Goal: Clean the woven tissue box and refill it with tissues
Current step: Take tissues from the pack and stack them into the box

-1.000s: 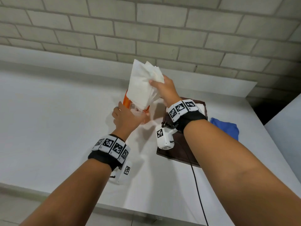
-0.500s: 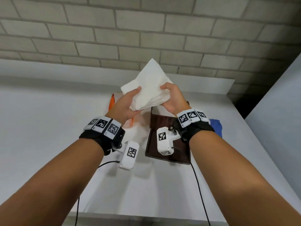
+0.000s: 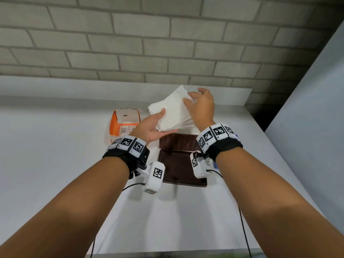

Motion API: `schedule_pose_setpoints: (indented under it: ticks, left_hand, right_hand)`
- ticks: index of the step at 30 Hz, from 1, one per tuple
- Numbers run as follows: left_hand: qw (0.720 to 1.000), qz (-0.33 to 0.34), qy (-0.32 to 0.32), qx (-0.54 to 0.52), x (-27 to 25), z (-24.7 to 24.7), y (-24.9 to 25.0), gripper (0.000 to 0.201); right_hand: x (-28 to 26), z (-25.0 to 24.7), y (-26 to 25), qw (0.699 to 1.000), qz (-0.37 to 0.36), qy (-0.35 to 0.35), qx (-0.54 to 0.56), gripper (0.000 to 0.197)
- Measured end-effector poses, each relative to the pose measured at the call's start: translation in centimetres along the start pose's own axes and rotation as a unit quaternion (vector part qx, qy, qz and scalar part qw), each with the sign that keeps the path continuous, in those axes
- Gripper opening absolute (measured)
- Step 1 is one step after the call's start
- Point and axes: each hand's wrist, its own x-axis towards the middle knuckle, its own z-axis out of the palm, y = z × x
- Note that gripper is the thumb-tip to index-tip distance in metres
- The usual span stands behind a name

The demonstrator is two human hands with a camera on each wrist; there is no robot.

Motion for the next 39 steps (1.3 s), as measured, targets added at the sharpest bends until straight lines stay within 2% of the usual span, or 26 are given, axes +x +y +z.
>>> schedule_pose_setpoints:
  ticks: [3,6,12,16,18,20,21,23,25,27,32,35,37,39]
  left_hand:
    - [1.0,-0.01,0.012,-0.014,0.4,-0.2,-0.7,0.036]
    - [1.0,-0.014,0.012,-0.012,0.8,-0.5,-1.0,0.039]
    - [1.0,-0.006,0.012,0.011,0.8,-1.1,-0.8,0.036]
    - [1.0,-0.009,0.017,0.006,0.8,-1.6,-0.8,0.039]
    - [1.0,-0.011,0.02,0.001,0.9,-1.8,-0.8,0.042]
    - [1.0,-0.01,0.026,-0.001,1.0,-1.8,-0.9,0.045]
    - [1.0,-0.009,0.029,0.001,1.0,-1.7,-0.9,0.045]
    - [0.999,-0.01,0.03,0.007,1.0,-1.6,-0.9,0.044]
    - [0.999,-0.015,0.026,0.018,0.8,-1.4,-0.8,0.042]
    - [0.999,-0.019,0.028,0.022,0.7,-1.2,-0.8,0.036]
    - [0.994,-0.013,0.073,0.08,0.5,0.1,-0.6,0.016]
    - [0.986,0.023,0.097,0.131,0.7,0.5,-0.1,0.024]
    - [0.986,0.042,0.069,0.145,0.6,0.7,0.8,0.038]
    - [0.987,0.052,0.027,0.151,0.4,0.8,1.9,0.04]
  right_hand:
    - [-0.3,-0.4,-0.4,0.991,-0.067,-0.001,-0.113,0.034]
    - [-0.1,-0.4,-0.2,0.982,-0.104,-0.012,-0.154,0.035]
    - [0.4,0.2,0.1,0.993,-0.043,-0.053,-0.095,0.023]
    - [1.0,0.4,-0.4,0.996,0.004,-0.082,0.026,0.022]
    - [1.1,0.2,-1.0,0.987,0.028,-0.141,0.065,0.03]
    - [1.2,0.2,-1.3,0.978,0.04,-0.204,0.034,0.042]
    - [1.3,0.3,-1.3,0.974,0.041,-0.223,0.004,0.039]
    - [1.6,0.3,-1.0,0.975,0.05,-0.218,0.012,0.026]
    - [1.7,0.3,-0.7,0.973,0.09,-0.201,0.068,0.024]
    - [1.9,0.5,-0.1,0.967,0.13,-0.197,0.091,0.028]
    - [0.6,1.3,1.1,0.946,0.175,-0.261,0.08,0.04]
    - [0.3,1.5,1.8,0.946,0.161,-0.26,0.101,0.048]
    - [0.3,1.2,2.4,0.931,0.194,-0.235,0.199,0.073]
    - [0.3,0.5,3.0,0.885,0.238,-0.231,0.328,0.093]
